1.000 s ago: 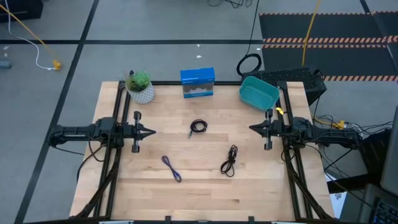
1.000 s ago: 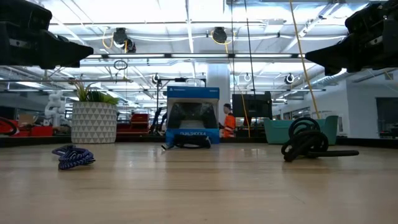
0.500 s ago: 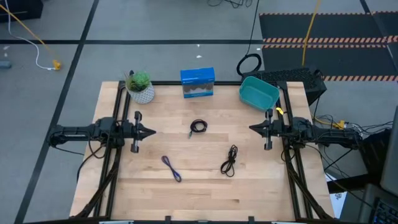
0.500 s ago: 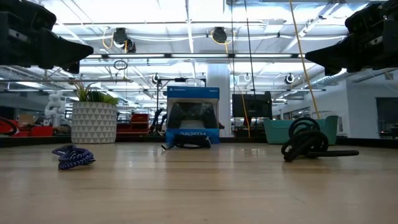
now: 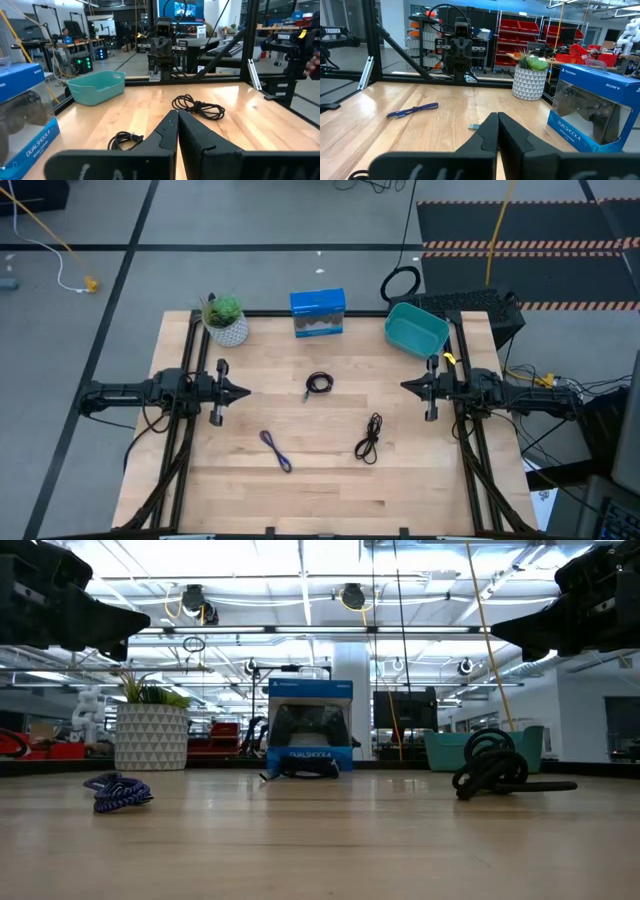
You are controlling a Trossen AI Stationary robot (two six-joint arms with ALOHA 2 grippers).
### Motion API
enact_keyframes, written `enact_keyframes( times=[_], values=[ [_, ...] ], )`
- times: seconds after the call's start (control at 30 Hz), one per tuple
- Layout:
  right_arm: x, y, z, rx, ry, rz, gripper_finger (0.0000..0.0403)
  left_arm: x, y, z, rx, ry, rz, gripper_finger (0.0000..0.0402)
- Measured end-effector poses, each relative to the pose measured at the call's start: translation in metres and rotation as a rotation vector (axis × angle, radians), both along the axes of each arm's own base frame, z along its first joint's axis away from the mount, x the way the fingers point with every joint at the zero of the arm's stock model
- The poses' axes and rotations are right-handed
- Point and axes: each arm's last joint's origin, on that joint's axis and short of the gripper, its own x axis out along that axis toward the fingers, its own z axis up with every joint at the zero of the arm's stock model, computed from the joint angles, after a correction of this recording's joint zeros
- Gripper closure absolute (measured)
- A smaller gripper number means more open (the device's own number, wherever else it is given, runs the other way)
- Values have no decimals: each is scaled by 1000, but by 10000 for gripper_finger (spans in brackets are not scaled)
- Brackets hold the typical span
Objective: Pick and place USB-C Cables
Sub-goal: Put the violet charger cable into the green bin
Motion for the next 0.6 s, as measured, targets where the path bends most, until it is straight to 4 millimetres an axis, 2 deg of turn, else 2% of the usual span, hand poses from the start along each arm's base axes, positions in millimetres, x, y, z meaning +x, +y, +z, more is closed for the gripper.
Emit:
enact_keyframes(
  times=[0.37, 0.6],
  values=[
    [0, 0, 0, -7, 1, -1, 403, 3, 0, 4, -37, -7, -1, 399],
    [0, 0, 0, -7, 0, -1, 403, 4, 0, 40, -41, -32, -1, 400]
  ],
)
